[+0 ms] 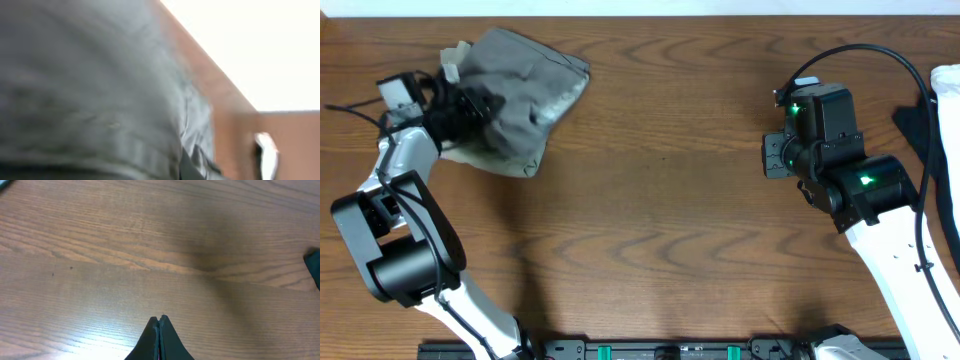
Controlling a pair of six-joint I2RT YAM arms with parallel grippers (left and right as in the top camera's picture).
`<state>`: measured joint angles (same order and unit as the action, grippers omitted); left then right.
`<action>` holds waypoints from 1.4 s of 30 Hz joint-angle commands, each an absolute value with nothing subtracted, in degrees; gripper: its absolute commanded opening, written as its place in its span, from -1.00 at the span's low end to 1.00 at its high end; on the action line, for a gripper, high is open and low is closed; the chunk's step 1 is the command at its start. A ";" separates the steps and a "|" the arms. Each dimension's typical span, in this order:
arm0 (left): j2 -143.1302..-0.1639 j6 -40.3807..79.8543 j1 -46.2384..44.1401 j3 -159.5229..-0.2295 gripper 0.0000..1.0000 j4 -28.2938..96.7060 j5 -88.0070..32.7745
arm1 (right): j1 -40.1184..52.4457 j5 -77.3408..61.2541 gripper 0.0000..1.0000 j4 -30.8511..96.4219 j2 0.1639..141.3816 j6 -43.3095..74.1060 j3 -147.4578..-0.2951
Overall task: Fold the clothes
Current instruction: 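Lower the shorts onto the khaki shirt and open the left gripper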
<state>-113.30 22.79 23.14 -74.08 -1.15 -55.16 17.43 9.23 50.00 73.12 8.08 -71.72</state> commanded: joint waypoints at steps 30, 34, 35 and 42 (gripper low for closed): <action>-100.16 12.60 29.71 -75.70 0.96 38.89 -54.24 | 17.23 8.51 -0.98 53.63 72.73 5.13 -71.94; -90.61 11.22 29.74 -76.99 0.96 41.34 -56.42 | 17.19 5.28 -0.98 51.16 72.62 5.98 -71.94; -87.44 11.03 29.47 -77.06 0.96 41.39 -54.65 | 17.19 3.60 -0.97 50.46 72.51 6.07 -71.94; -69.73 3.16 22.50 -79.33 0.87 44.36 -36.88 | 16.05 -2.17 -0.97 46.44 69.04 8.29 -71.96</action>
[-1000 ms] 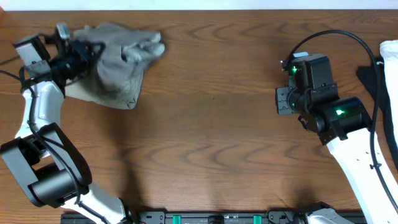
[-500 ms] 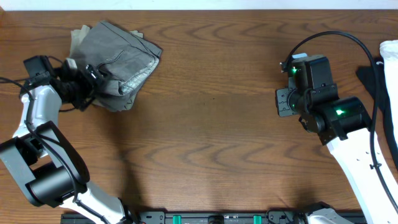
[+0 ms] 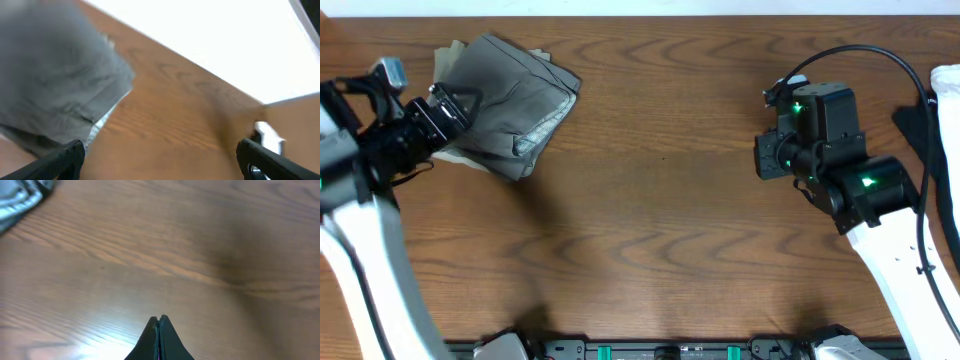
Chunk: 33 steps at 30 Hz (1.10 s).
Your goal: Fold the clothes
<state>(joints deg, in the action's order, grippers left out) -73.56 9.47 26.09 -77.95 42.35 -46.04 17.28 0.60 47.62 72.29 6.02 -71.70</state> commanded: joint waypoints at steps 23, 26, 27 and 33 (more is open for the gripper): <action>-70.54 -5.91 -15.94 -80.12 0.96 49.28 0.67 | 5.65 -6.90 0.99 51.44 55.77 15.88 -71.94; -71.79 -5.91 -15.94 -80.09 0.96 49.28 0.64 | 5.65 -12.32 0.98 51.48 55.77 15.88 -71.94; -72.20 -5.91 -15.94 -80.09 0.96 49.28 0.64 | 5.65 -15.05 0.99 51.55 55.77 15.88 -71.94; -73.76 -5.91 -15.94 -80.09 0.96 49.30 0.64 | 5.63 -22.04 0.99 53.43 55.77 15.84 -71.94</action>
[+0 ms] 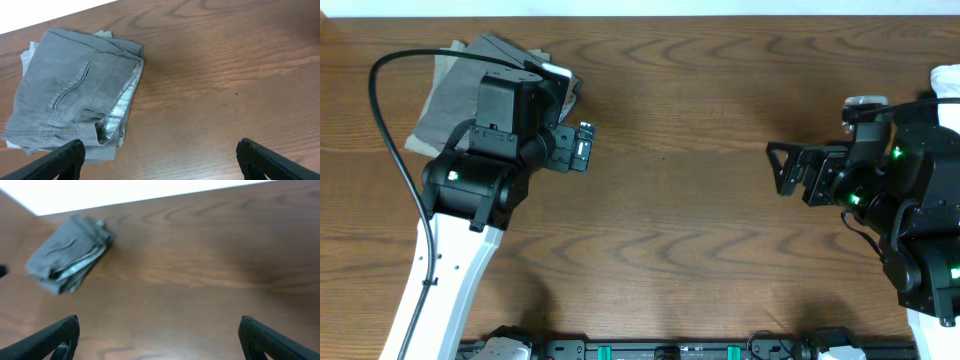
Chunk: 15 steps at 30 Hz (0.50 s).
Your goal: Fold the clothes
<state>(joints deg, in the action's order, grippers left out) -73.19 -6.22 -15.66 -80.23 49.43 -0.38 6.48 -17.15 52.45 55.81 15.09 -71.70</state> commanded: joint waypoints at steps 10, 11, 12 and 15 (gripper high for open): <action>-73.95 -5.91 -15.94 -80.09 0.96 49.43 0.64 | 5.69 -18.02 0.99 47.75 53.36 -7.84 -69.76; -73.95 -5.91 -15.94 -80.09 0.96 49.43 0.64 | 5.69 -18.04 0.99 45.43 51.99 -11.62 -68.23; -73.95 -5.91 -15.94 -80.09 0.96 49.43 0.67 | 5.69 -18.04 0.98 43.24 50.52 -13.89 -66.54; -73.95 -5.91 -15.94 -80.09 0.96 49.43 0.67 | 5.69 -18.09 0.99 35.22 43.09 -15.46 -58.43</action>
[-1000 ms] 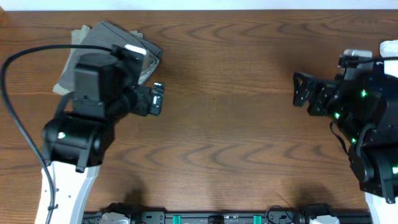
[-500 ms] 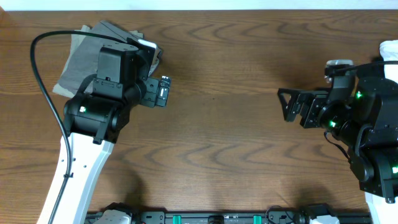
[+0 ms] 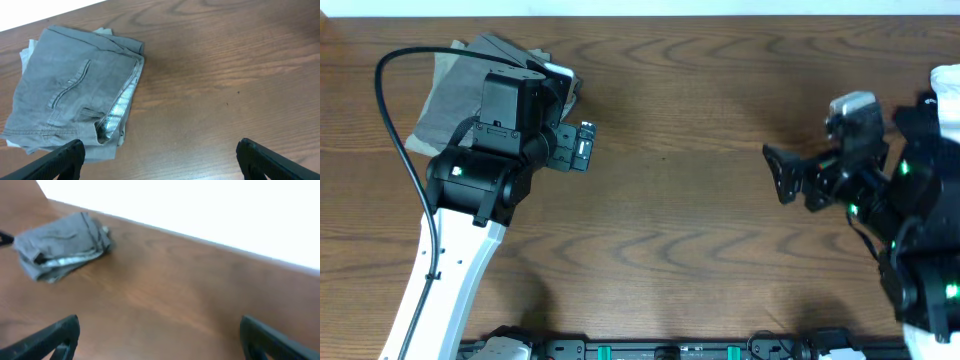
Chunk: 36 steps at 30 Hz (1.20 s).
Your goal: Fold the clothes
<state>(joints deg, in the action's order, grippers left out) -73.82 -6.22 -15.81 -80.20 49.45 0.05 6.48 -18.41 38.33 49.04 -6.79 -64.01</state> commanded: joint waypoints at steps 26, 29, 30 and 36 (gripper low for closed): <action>-73.95 -5.91 -15.94 -80.09 0.96 49.43 0.67 | 5.65 -19.62 0.98 16.43 0.32 -10.74 -6.13; -73.95 -5.91 -15.94 -80.09 0.96 49.43 0.67 | 5.65 -19.75 0.99 13.80 0.54 -10.52 -4.58; -73.95 -5.91 -15.94 -80.09 0.96 49.43 0.64 | 5.65 -19.75 0.98 13.43 0.54 -10.52 -4.29; -73.95 -5.91 -15.94 -80.09 0.96 49.43 0.64 | 5.65 -19.75 0.99 13.26 0.54 -10.52 -4.29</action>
<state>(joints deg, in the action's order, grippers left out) -73.84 -6.22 -15.81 -80.16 49.47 0.05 6.48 -19.16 13.43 0.95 -11.40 -4.71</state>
